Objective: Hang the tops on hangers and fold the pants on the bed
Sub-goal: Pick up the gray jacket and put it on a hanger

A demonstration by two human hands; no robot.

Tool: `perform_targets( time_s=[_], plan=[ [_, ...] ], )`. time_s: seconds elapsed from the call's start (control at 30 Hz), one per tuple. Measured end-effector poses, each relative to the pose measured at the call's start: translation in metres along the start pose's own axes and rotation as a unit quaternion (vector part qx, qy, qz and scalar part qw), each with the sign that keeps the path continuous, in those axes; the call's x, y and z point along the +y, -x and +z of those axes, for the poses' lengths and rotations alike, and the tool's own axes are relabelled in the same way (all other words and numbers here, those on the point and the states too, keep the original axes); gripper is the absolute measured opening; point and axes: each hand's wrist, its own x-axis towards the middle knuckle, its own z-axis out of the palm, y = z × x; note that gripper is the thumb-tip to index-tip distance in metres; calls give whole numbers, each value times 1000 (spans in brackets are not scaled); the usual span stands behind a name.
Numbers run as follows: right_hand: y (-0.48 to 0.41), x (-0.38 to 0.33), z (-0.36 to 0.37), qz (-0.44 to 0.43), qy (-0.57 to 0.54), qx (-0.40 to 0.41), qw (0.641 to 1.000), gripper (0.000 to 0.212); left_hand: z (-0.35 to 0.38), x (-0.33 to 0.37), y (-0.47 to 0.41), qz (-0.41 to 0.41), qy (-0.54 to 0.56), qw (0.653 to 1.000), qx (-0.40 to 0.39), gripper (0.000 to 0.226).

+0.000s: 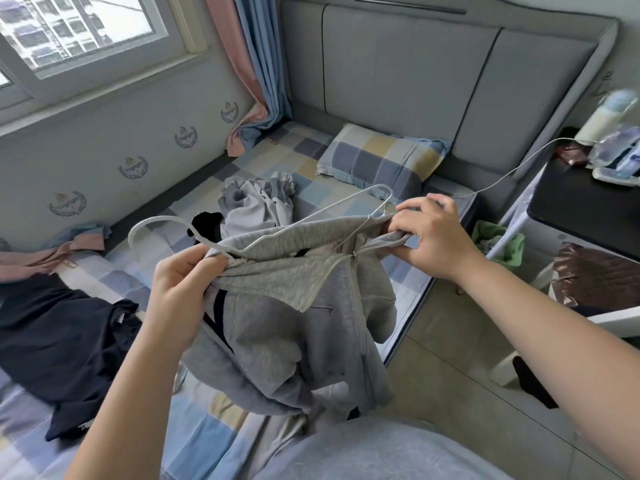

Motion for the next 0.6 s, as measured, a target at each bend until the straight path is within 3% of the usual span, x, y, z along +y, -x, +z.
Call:
perform_targets(
  time_s=[0.27,0.33,0.5,0.6],
  plan=[
    [-5,2,-8,21,-20,-5,1000,18,8,2,3,3,65,998,-16,26],
    [-4,3,-10,22,-20,-9,1000,18,9,4,1,8,66,998,-19,38],
    [-2,8,-14,19,-4,-18,1000,17,6,8,-4,10,-25,998,-51,60],
    [0,8,-17,23,11,-21,999,15,4,3,-8,-18,-82,994,-71,48]
  ],
)
